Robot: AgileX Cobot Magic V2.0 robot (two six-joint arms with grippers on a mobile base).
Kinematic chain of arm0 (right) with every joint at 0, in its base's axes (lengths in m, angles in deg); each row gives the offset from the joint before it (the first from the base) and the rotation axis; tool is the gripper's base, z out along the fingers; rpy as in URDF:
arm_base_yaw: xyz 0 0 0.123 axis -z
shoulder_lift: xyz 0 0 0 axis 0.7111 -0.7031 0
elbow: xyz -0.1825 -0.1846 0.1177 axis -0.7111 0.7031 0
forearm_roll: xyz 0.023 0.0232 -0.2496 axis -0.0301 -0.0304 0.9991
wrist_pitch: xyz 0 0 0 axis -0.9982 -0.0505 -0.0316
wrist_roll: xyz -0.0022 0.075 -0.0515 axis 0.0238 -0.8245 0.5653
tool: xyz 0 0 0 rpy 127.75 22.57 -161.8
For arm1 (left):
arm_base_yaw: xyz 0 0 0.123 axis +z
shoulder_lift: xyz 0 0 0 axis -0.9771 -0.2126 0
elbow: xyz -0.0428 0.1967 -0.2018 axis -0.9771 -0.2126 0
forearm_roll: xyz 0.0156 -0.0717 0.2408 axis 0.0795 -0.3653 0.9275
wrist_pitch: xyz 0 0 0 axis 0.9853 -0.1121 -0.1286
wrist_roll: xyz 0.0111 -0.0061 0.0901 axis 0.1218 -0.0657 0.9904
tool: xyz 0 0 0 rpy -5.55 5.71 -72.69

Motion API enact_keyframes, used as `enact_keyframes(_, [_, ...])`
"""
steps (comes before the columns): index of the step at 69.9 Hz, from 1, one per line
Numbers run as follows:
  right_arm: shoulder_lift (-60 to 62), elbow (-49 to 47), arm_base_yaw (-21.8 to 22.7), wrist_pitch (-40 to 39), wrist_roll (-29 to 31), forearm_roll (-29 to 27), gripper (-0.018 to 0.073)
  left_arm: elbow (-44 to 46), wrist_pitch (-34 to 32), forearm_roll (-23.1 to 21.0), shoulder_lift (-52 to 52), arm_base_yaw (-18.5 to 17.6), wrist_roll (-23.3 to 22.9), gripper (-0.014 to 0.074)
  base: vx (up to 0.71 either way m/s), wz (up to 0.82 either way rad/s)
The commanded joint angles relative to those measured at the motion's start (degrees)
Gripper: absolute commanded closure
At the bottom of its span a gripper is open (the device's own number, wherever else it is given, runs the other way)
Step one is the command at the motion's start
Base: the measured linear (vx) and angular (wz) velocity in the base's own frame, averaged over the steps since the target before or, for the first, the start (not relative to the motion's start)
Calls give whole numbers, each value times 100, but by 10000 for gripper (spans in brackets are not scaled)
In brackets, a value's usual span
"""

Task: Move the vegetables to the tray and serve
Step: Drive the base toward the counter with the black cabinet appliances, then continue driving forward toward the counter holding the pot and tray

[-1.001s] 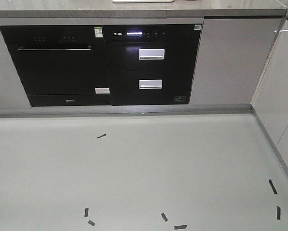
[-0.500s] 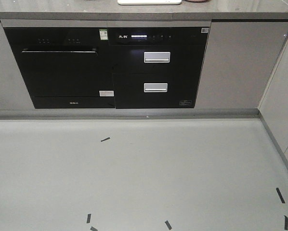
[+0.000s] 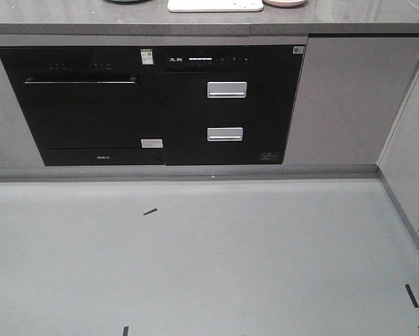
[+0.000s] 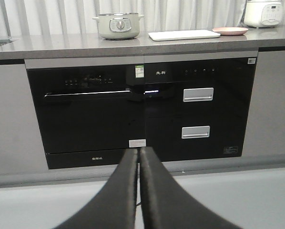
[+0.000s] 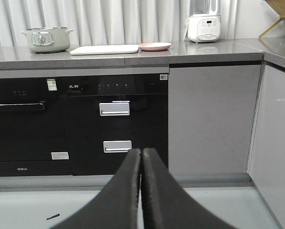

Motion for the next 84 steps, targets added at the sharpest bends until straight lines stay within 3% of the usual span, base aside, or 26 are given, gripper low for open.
enact_keyframes(1, [43, 88, 28, -440, 0, 22, 562, -160, -462, -24, 81, 7, -42, 602, 10, -2])
enact_keyframes(84, [43, 88, 28, -440, 0, 22, 562, -160, -462, -24, 81, 7, -42, 602, 12, 1])
